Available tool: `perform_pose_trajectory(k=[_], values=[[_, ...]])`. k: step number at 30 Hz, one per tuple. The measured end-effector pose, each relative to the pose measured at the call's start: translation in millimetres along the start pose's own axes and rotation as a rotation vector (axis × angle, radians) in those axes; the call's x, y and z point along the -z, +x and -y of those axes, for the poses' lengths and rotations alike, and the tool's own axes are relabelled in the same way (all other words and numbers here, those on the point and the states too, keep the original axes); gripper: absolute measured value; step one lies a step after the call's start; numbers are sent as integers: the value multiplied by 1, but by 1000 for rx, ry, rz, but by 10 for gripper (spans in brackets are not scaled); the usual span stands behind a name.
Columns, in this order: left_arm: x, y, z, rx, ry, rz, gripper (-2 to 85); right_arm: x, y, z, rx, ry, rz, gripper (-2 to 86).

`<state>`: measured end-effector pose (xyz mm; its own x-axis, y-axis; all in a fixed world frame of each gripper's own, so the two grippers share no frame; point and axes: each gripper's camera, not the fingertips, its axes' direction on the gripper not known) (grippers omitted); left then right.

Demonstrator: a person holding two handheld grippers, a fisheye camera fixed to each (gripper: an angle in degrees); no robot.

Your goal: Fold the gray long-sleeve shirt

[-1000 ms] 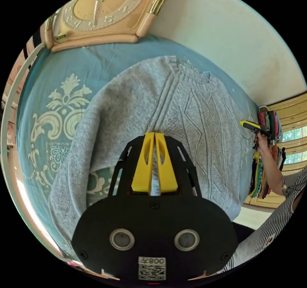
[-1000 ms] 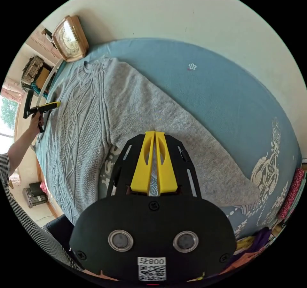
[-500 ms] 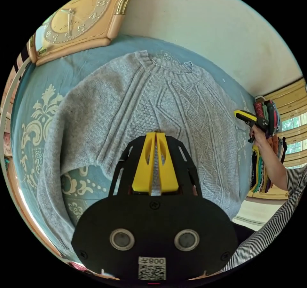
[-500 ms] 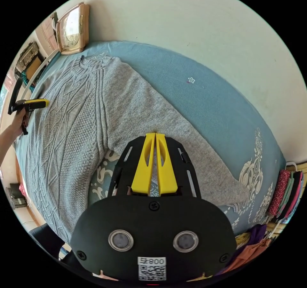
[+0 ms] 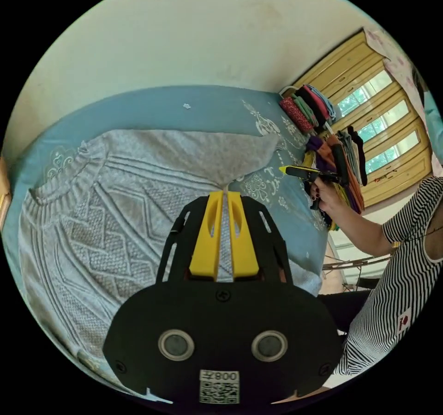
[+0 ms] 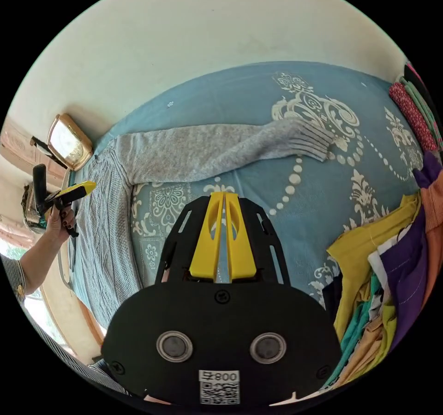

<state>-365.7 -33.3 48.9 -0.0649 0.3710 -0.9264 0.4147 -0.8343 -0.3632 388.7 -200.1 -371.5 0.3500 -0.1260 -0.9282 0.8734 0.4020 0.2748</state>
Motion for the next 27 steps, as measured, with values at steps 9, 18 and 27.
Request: perform_pose_trajectory(k=[9,18,27], values=[[-173,104,175,-393,-149,-173,66,-27,93,-38,-167,94,63,54],[-300,173,268,-559,-354,-100,79,-69,147,-80,-219,111,49,56],[-333,197,286,-616,-406,-103,33,-85,187,-115,-265,188,133,78]])
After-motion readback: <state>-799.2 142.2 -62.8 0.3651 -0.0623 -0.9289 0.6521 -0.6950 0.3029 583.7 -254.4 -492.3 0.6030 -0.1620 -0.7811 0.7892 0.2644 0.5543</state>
